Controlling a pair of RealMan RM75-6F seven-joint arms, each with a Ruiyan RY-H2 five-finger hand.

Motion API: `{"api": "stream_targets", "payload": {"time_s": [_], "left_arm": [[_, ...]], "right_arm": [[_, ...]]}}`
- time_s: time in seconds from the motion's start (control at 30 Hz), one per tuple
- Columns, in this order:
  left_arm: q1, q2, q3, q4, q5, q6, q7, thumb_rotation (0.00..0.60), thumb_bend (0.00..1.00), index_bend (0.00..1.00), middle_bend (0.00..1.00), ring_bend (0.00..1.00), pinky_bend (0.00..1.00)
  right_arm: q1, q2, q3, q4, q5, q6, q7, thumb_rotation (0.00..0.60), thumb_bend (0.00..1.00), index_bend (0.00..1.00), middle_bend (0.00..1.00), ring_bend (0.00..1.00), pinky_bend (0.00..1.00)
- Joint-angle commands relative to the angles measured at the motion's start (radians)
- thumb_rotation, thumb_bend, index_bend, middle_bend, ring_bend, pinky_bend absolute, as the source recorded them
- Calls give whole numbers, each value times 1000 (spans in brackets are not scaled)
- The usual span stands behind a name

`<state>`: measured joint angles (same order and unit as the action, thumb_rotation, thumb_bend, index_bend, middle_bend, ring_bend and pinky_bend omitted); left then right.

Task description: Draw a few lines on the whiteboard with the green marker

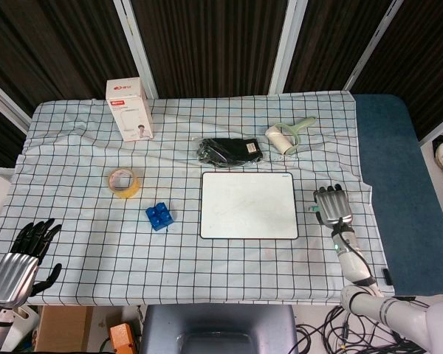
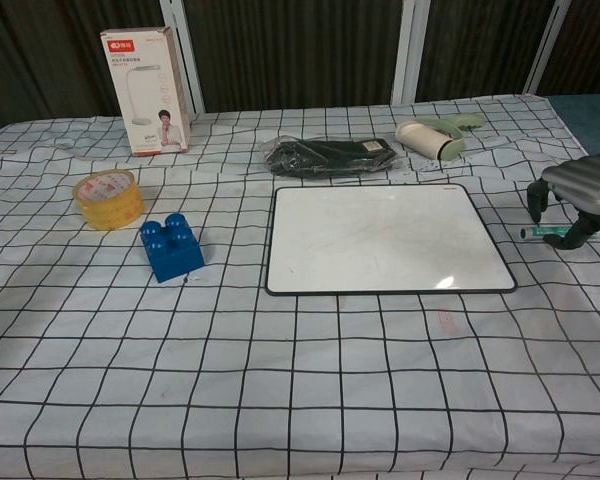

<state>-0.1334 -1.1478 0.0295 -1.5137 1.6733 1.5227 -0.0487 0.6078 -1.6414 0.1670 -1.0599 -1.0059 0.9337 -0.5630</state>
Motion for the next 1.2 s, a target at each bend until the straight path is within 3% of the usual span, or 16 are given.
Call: {"api": "stream_targets", "payload": {"time_s": [0.03, 0.93, 1.2], "left_arm": [[-1, 0, 0, 0, -1, -1, 1, 600, 421, 0, 0, 0, 38], [-5, 4, -3, 3, -6, -5, -10, 600, 421, 0, 0, 0, 38], [-7, 3, -4, 3, -7, -7, -12, 600, 421, 0, 0, 0, 38]], "right_arm": [[0, -1, -1, 3, -1, -2, 2, 600, 300, 449, 329, 263, 230], [3, -16, -9, 27, 1, -6, -9, 600, 302, 526, 379, 303, 274], [1, -14, -16, 23, -22, 9, -7, 600, 331, 645, 451, 380, 332]]}}
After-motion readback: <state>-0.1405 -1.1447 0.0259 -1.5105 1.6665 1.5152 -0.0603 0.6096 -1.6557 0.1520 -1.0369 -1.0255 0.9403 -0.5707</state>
